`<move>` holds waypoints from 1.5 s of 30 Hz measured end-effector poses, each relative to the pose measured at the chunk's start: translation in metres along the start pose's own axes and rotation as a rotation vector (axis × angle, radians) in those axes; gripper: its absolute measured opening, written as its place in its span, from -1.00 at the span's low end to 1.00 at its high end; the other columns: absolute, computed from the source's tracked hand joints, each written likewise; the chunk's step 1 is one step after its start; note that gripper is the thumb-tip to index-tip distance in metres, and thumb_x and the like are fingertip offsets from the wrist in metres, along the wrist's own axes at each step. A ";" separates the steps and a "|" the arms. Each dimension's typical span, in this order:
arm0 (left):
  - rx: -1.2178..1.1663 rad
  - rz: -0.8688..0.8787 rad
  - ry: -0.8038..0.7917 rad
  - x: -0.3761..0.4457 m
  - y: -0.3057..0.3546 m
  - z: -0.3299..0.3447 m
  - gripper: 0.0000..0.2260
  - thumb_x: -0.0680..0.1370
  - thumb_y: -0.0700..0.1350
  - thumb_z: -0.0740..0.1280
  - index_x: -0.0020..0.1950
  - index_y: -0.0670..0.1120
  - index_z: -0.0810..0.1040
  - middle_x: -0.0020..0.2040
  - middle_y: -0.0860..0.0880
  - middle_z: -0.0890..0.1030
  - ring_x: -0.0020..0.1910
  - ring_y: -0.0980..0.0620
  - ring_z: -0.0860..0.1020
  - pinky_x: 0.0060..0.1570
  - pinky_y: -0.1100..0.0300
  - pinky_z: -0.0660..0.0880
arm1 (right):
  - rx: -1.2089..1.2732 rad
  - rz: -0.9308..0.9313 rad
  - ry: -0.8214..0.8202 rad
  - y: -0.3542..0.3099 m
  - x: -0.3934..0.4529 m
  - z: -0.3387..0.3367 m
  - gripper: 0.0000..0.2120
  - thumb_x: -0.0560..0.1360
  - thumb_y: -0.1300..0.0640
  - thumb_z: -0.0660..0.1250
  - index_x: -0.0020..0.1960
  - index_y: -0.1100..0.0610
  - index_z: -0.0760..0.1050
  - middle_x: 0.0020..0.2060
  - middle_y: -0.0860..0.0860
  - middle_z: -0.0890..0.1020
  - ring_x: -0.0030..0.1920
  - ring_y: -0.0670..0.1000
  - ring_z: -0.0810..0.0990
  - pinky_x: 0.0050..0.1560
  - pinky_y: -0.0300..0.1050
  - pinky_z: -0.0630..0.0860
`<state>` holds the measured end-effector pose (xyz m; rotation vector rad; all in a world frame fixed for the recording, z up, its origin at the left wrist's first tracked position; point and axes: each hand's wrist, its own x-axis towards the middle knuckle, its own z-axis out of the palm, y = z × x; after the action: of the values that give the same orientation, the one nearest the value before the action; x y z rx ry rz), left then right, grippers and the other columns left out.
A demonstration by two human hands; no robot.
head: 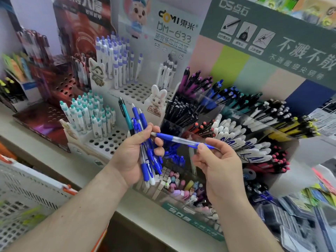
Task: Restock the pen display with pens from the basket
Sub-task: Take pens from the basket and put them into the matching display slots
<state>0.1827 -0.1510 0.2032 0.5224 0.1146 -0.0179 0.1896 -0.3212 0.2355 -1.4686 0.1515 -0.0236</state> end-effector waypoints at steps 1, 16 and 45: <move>0.001 -0.003 -0.006 0.000 -0.001 0.000 -0.93 0.48 -0.14 0.27 -0.14 -0.13 0.51 -0.26 -0.02 0.54 -0.41 0.10 0.51 -0.49 0.29 0.40 | 0.064 0.001 0.022 -0.002 0.001 0.000 -0.87 0.54 0.32 0.38 0.08 0.21 0.54 -0.34 0.05 0.65 -0.36 -0.03 0.64 -0.27 -0.21 0.58; 0.166 -0.002 0.016 -0.003 -0.002 -0.013 -0.92 0.46 -0.18 0.30 -0.06 -0.07 0.48 -0.26 0.00 0.51 -0.45 0.10 0.40 -0.44 0.25 0.42 | -0.857 -1.066 0.061 -0.002 0.030 -0.021 -0.76 0.48 0.34 0.46 0.14 0.25 0.66 -0.08 0.02 0.70 -0.08 -0.06 0.64 0.03 -0.24 0.55; 0.415 -0.173 -0.070 -0.021 -0.020 0.006 -0.77 0.57 -0.31 0.22 0.17 -0.23 0.58 -0.09 -0.23 0.68 -0.13 -0.13 0.68 -0.11 0.04 0.65 | -0.544 0.007 -0.462 -0.008 0.003 0.035 -0.88 0.57 0.12 0.38 -0.08 0.11 0.67 -0.25 0.08 0.71 -0.33 -0.02 0.69 -0.40 -0.17 0.57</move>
<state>0.1614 -0.1714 0.2007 0.9241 0.0872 -0.2326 0.1975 -0.2875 0.2469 -1.9725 -0.2319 0.3873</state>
